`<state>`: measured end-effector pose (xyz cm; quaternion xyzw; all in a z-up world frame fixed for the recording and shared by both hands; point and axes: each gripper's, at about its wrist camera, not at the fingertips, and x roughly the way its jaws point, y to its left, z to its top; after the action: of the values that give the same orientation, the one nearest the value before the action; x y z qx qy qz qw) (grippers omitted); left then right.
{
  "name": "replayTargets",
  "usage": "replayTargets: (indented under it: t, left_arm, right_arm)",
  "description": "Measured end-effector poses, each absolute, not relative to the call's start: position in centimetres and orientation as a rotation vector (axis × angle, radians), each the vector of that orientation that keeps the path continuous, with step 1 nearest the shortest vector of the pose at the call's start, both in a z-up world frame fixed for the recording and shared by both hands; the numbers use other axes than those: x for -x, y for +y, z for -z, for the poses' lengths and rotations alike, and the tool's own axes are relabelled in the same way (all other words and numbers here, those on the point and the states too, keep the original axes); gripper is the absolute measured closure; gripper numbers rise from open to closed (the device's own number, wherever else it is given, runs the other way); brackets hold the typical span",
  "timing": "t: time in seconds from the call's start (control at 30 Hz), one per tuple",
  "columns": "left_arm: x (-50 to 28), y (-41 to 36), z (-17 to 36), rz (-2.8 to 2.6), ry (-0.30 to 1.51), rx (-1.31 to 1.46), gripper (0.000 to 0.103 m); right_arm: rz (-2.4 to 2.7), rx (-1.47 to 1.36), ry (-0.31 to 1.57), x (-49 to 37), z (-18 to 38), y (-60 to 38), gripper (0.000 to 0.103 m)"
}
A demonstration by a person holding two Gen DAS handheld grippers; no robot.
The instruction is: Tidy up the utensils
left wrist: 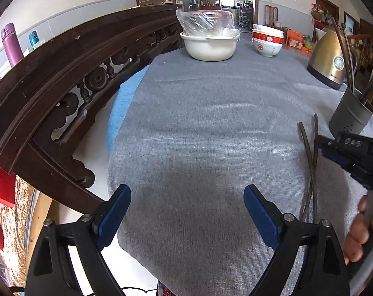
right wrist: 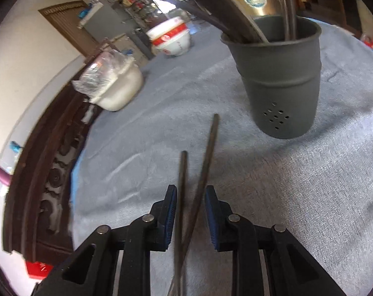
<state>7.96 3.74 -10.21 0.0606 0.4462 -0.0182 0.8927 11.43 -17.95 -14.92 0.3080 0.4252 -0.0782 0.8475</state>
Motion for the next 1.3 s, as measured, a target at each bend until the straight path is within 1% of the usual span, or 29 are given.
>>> replayTargets:
  t: [0.23, 0.3, 0.57, 0.77, 0.9, 0.97, 1.13, 1.2, 1.3]
  left_arm:
    - [-8.3, 3.9, 10.4, 0.047, 0.935, -0.111, 0.01]
    - [-8.2, 3.7, 10.4, 0.05, 0.937, -0.112, 0.01]
    - [-8.3, 3.2, 10.6, 0.042, 0.95, -0.117, 0.01]
    - [-8.4, 2.3, 10.9, 0.059, 0.975, -0.117, 0.01]
    - [-8.4, 0.9, 11.2, 0.097, 0.995, -0.125, 0.01]
    - [-8.5, 0.1, 11.4, 0.122, 1.007, -0.128, 0.01]
    - [-9.2, -1.8, 12.1, 0.216, 1.068, -0.088, 0.01]
    - [-9.2, -2.5, 12.3, 0.263, 1.09, -0.074, 0.01]
    - [-9.2, -3.5, 12.6, 0.328, 1.113, -0.065, 0.01]
  right_arm:
    - [0.172, -0.59, 0.943, -12.2, 15.4, -17.5, 0.086]
    - [0.153, -0.562, 0.961, -12.5, 15.3, -17.2, 0.091]
    - [0.087, -0.365, 0.984, -12.1, 15.0, -16.6, 0.092]
    - [0.037, -0.237, 1.002, -10.2, 14.8, -17.0, 0.091]
    - [-0.002, -0.222, 1.03, -8.3, 14.9, -18.3, 0.092]
    - [-0.018, -0.224, 1.025, -7.3, 15.0, -19.0, 0.094]
    - [-0.051, -0.304, 1.029, -6.0, 15.1, -21.2, 0.095]
    - [-0.077, -0.376, 1.031, -5.9, 15.2, -22.4, 0.091]
    - [-0.105, -0.451, 1.042, -5.9, 15.4, -23.5, 0.09]
